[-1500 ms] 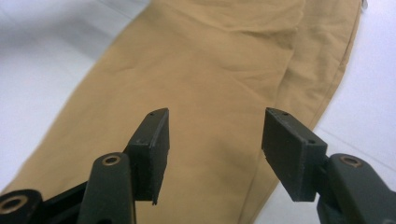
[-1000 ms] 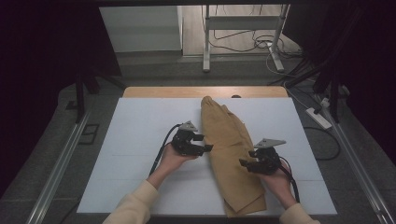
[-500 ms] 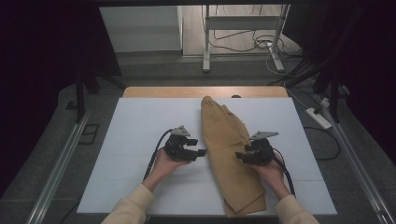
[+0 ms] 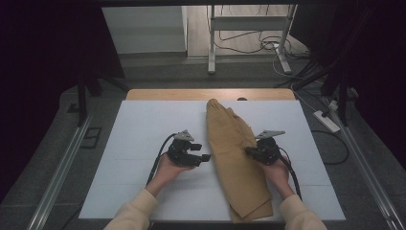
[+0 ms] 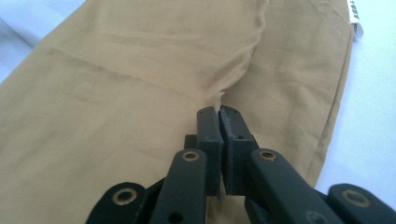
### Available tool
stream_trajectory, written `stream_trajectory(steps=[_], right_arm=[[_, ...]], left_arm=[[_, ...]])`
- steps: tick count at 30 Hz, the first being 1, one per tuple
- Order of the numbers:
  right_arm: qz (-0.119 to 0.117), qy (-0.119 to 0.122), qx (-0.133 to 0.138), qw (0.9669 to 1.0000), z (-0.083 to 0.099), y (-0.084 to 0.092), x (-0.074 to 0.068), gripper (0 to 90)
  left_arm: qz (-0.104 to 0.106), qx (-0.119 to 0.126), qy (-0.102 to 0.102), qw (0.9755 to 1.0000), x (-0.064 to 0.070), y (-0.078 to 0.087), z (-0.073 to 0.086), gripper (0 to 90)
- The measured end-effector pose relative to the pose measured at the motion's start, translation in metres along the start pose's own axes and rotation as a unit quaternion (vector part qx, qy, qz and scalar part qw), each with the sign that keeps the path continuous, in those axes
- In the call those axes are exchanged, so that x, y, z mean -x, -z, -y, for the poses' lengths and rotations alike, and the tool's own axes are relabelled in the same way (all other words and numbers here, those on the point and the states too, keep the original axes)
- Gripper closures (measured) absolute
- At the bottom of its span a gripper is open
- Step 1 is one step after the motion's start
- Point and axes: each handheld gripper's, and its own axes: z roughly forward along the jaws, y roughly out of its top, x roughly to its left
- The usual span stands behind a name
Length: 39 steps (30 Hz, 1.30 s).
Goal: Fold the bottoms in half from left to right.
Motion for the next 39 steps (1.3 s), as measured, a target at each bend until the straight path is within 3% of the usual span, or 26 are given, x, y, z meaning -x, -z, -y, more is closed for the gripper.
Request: stream_trajectory(steps=[8,25,27,28,29,30,32,39], right_arm=[[0.021,-0.004,-0.006,0.9997,0.000,0.017,0.004,87.9],[0.042,-0.026,-0.038,0.9981,0.013,0.028,0.014,87.6],[0.048,-0.021,-0.038,0.9979,0.013,0.026,0.013,82.4],[0.058,-0.012,-0.028,0.9978,0.012,0.026,0.011,67.2],[0.058,-0.009,-0.018,0.9981,0.011,0.027,0.009,62.9],[0.058,-0.009,-0.018,0.9981,0.011,0.027,0.009,62.9],[0.047,0.004,0.015,0.9988,0.007,0.031,0.000,56.0],[0.001,0.039,0.025,0.9989,-0.003,0.031,-0.023,50.5]], left_arm=[[0.000,0.002,0.000,1.0000,-0.001,0.002,0.000,34.6],[-0.005,0.005,0.004,1.0000,-0.003,0.007,0.001,34.4],[-0.006,0.006,0.005,1.0000,-0.004,0.007,0.001,34.3],[-0.006,0.006,0.007,0.9999,-0.004,0.007,0.001,34.1],[-0.007,0.006,0.007,0.9999,-0.004,0.007,0.001,34.0],[-0.007,0.006,0.007,0.9999,-0.004,0.007,0.001,34.0],[-0.007,0.007,0.008,0.9999,-0.004,0.008,0.001,33.9],[-0.010,0.010,0.007,0.9999,-0.005,0.010,0.001,33.9]])
